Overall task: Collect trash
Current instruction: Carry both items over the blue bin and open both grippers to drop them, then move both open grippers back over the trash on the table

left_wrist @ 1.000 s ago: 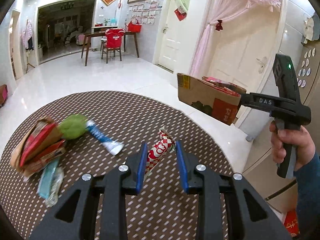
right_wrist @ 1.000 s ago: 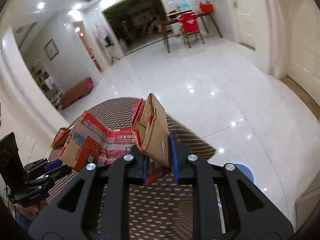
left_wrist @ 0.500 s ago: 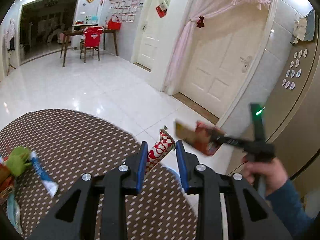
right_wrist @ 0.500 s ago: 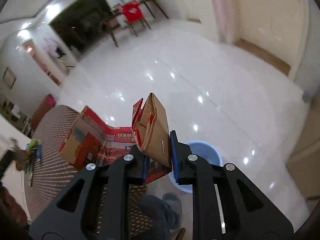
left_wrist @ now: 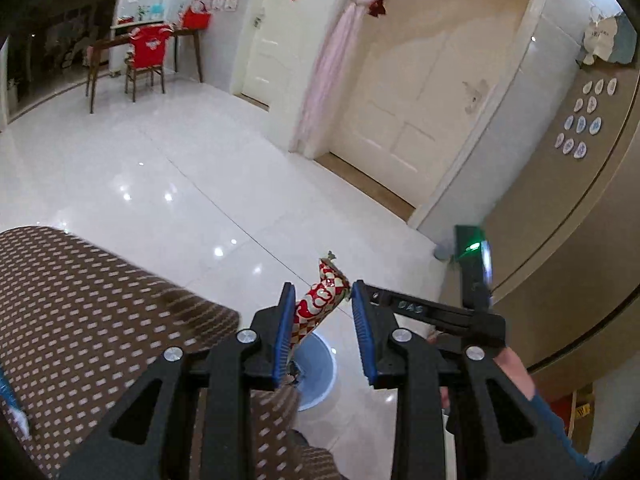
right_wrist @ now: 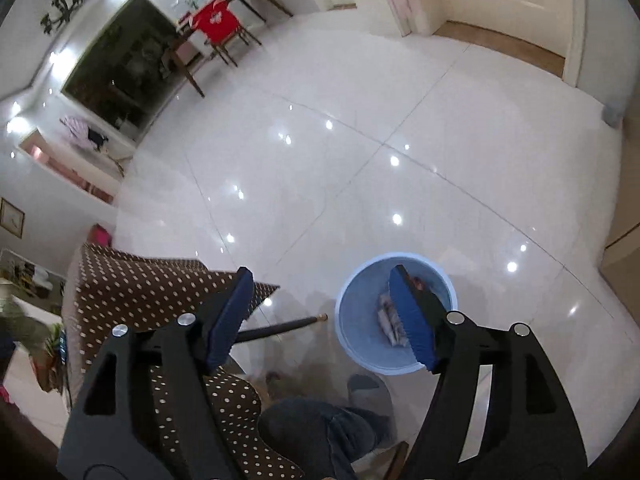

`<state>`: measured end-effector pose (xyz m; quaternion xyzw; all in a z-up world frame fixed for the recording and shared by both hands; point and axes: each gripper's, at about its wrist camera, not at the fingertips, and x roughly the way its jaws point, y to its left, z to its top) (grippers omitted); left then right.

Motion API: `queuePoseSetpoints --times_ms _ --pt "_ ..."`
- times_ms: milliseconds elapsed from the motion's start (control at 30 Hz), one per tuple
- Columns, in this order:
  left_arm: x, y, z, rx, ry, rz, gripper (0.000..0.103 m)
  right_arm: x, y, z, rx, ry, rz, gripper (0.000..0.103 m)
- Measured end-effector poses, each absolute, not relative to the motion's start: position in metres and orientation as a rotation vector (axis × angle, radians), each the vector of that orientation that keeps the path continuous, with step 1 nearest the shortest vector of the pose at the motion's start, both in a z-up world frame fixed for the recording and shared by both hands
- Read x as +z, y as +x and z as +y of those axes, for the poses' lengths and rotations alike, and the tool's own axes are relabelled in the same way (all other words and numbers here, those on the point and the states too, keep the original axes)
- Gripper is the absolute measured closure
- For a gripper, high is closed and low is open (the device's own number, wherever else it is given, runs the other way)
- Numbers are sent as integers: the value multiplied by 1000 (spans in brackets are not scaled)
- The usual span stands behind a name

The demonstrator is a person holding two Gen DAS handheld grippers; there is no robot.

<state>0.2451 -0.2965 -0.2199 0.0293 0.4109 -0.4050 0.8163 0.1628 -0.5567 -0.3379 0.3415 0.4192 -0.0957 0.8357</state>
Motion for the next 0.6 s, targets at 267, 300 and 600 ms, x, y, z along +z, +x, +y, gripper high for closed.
queuePoseSetpoints --times_ms 267,300,600 --pt "-250 256 -350 -936 98 974 74 -291 145 -580 -250 733 758 25" --pt "-254 259 -356 -937 98 992 72 -287 143 -581 -252 733 747 24" --pt "-254 261 -347 -871 114 977 11 -272 137 -582 -267 743 705 10"
